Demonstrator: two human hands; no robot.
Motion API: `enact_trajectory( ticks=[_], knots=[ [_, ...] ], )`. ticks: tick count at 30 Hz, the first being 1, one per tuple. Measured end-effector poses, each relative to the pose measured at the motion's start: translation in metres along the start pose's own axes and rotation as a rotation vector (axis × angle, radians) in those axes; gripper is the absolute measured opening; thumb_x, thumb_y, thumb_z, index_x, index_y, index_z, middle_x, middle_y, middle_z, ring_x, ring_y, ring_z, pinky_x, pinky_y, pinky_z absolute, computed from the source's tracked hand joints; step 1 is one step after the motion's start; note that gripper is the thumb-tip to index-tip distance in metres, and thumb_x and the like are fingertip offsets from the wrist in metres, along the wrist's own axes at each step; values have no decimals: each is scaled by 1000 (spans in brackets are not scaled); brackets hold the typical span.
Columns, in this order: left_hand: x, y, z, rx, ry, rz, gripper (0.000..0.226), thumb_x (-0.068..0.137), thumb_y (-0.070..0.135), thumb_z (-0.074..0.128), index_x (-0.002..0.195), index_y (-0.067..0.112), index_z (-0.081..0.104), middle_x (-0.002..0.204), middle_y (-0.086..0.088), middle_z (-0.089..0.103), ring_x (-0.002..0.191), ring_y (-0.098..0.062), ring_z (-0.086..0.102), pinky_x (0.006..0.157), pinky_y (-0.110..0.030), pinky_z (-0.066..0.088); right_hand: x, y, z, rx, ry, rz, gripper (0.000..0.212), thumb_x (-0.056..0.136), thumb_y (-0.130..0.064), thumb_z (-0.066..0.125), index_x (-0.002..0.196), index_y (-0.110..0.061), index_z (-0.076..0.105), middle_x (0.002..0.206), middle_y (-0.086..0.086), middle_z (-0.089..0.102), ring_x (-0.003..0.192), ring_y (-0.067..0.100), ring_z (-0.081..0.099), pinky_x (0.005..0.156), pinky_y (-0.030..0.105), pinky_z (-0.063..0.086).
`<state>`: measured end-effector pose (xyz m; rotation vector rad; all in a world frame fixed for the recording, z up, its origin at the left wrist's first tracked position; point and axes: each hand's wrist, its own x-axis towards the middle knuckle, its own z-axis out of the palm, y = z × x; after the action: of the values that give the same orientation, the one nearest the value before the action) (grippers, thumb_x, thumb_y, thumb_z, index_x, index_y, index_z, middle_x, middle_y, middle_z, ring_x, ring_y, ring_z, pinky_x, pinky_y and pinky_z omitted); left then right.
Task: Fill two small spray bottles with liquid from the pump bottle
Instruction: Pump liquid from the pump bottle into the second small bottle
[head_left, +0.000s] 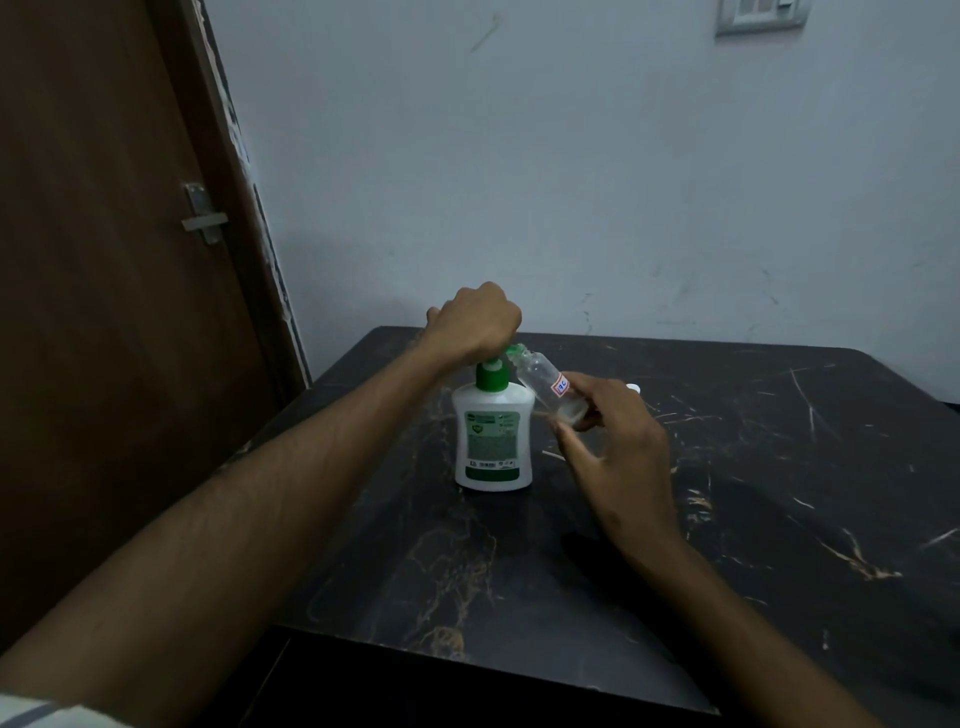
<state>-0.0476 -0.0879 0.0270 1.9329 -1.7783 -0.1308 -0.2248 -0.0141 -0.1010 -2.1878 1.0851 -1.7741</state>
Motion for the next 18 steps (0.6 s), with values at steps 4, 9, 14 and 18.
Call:
enact_trajectory(
  ticks=[4, 9, 14, 18],
  knots=[
    [0, 1, -1, 34, -25, 15, 23, 89, 25, 55, 100, 16, 73, 98, -3, 74, 92, -25, 67, 92, -48, 53, -2, -2, 0, -7, -13, 5, 40, 89, -8, 77, 127, -14, 67, 109, -5, 66, 91, 8, 61, 79, 20, 54],
    [5, 1, -4, 52, -41, 25, 29, 81, 33, 54, 96, 17, 73, 97, 0, 74, 90, -22, 68, 91, -48, 54, -4, -11, -3, 2, -33, 7, 36, 95, -20, 75, 130, -22, 65, 101, -15, 65, 83, -2, 61, 71, 6, 45],
    [6, 0, 1, 65, -65, 42, 25, 82, 29, 59, 100, 17, 72, 100, -2, 73, 94, -24, 67, 95, -51, 53, -7, -10, -3, -27, -45, 18, 35, 97, -28, 72, 131, -25, 63, 92, -22, 59, 77, -5, 60, 66, 3, 42],
    [5, 5, -7, 73, -40, 80, 26, 83, 24, 56, 102, 16, 72, 98, -3, 73, 96, -25, 67, 94, -52, 50, -8, -9, -1, -60, -53, 31, 37, 99, -34, 68, 133, -26, 61, 98, -20, 59, 82, -11, 58, 69, 2, 41]
  ],
)
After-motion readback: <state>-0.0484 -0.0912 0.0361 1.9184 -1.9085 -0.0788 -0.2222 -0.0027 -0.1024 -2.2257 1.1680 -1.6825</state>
